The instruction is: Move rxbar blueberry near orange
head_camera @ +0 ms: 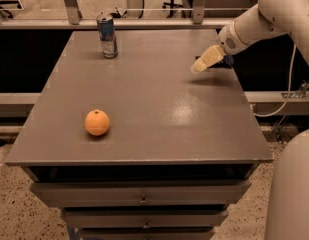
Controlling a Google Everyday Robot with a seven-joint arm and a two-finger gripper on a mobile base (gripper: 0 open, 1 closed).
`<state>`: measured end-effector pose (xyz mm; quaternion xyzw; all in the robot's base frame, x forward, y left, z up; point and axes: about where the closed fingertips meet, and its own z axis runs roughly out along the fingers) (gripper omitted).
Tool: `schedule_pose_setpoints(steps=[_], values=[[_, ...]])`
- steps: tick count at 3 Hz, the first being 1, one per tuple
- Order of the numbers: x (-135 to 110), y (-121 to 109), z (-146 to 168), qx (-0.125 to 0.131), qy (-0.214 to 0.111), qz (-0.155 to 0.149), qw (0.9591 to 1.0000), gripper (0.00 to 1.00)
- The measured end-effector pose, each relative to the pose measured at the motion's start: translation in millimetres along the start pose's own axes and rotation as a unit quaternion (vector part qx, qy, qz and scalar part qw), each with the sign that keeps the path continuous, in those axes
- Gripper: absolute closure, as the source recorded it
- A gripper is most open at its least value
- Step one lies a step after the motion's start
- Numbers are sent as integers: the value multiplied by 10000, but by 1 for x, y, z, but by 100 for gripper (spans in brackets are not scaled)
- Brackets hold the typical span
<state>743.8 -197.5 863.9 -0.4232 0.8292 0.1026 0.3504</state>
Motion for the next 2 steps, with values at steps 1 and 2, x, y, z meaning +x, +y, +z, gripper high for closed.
schedule_pose_setpoints(steps=[1, 2], values=[[21, -15, 8, 79, 137, 94, 9998, 7], [28, -18, 10, 79, 177, 92, 9998, 31]])
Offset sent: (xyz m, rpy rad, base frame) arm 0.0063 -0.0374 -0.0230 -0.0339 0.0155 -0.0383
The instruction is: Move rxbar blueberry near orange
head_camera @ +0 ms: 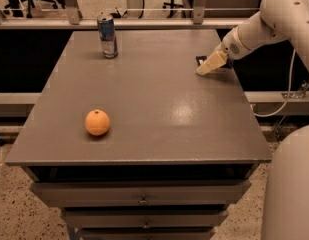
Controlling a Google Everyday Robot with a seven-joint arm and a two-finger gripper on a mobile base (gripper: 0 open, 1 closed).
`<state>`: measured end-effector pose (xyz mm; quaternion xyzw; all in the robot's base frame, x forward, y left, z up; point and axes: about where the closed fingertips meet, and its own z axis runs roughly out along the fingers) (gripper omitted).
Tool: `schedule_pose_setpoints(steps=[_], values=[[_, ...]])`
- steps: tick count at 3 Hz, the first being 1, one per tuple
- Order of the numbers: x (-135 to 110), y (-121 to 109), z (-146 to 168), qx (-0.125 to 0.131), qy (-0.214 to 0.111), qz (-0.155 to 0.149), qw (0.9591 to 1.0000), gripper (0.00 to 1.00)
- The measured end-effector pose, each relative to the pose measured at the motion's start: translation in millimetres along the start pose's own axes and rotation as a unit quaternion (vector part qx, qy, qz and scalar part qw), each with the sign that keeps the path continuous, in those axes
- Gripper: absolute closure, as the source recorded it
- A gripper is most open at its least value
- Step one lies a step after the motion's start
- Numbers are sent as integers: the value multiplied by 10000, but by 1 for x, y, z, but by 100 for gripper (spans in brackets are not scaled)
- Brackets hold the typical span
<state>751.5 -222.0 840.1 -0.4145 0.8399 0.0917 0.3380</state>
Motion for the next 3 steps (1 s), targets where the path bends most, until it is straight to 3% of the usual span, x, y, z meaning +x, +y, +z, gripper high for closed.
schedule_pose_setpoints(steps=[2, 3], values=[[-6, 29, -3, -334, -103, -272, 9990, 77], [-13, 67, -16, -792, -329, -559, 9947, 98]])
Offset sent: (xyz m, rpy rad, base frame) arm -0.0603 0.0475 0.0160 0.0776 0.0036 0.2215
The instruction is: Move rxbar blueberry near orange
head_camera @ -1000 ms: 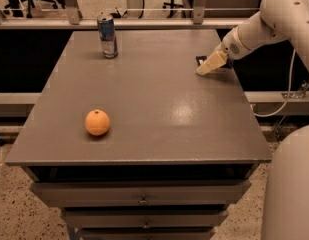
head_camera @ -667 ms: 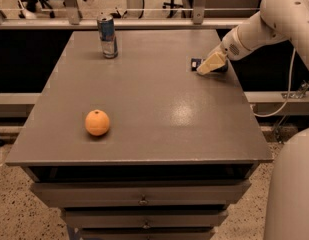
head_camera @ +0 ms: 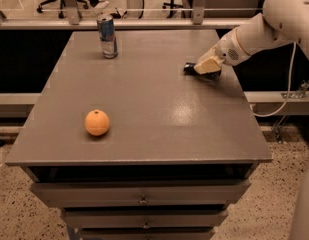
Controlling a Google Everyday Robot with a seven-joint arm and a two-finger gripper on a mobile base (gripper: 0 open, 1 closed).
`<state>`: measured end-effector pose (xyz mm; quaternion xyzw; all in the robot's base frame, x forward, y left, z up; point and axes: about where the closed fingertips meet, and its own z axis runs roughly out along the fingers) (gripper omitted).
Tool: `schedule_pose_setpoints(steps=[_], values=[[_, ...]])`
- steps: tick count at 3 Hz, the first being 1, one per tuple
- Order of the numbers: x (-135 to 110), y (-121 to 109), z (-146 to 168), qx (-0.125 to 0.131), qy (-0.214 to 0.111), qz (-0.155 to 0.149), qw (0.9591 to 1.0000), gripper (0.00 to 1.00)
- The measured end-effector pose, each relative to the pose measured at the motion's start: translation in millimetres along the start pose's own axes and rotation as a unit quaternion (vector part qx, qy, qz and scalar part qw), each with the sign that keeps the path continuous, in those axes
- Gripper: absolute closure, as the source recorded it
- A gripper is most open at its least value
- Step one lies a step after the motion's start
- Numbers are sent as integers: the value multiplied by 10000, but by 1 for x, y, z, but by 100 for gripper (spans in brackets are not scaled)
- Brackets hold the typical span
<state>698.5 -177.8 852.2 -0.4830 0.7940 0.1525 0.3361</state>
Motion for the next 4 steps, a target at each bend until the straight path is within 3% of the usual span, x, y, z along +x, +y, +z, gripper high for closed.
schedule_pose_setpoints(steps=[1, 2, 3, 4], values=[[-21, 77, -12, -824, -399, -515, 9945, 100], [-32, 149, -25, -1542, -720, -931, 9810, 100], [-38, 206, -37, -2034, -945, -1234, 9667, 100], [-42, 255, -42, -2346, -1070, -1485, 9547, 100]])
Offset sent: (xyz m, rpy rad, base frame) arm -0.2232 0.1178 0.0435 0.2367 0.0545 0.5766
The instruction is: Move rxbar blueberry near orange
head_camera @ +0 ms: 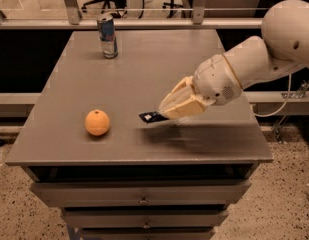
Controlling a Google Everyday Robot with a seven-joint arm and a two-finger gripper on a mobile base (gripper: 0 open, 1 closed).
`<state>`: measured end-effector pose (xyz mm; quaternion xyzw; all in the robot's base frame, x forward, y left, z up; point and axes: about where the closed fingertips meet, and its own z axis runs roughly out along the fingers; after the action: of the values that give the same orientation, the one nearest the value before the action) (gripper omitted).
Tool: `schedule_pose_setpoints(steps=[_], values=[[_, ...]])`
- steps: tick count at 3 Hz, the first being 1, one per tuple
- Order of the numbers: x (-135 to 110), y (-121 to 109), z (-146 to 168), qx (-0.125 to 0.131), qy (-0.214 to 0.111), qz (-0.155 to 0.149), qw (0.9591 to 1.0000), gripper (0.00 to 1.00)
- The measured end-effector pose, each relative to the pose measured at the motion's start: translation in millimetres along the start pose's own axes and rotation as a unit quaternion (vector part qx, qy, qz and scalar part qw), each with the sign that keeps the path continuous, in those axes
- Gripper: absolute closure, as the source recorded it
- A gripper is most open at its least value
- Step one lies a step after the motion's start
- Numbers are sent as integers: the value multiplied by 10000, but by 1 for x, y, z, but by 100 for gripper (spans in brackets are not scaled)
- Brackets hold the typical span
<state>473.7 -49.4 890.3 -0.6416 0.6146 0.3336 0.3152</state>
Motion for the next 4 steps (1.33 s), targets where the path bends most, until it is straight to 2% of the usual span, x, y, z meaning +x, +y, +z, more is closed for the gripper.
schedule_pose_setpoints(steps=[1, 2, 3, 4], values=[[-15, 27, 20, -163, -90, -216, 9996, 100], [-27, 36, 35, -195, -164, -363, 9990, 100], [-35, 35, 48, -188, -166, -450, 9987, 84], [-37, 28, 60, -160, -129, -465, 9987, 53]])
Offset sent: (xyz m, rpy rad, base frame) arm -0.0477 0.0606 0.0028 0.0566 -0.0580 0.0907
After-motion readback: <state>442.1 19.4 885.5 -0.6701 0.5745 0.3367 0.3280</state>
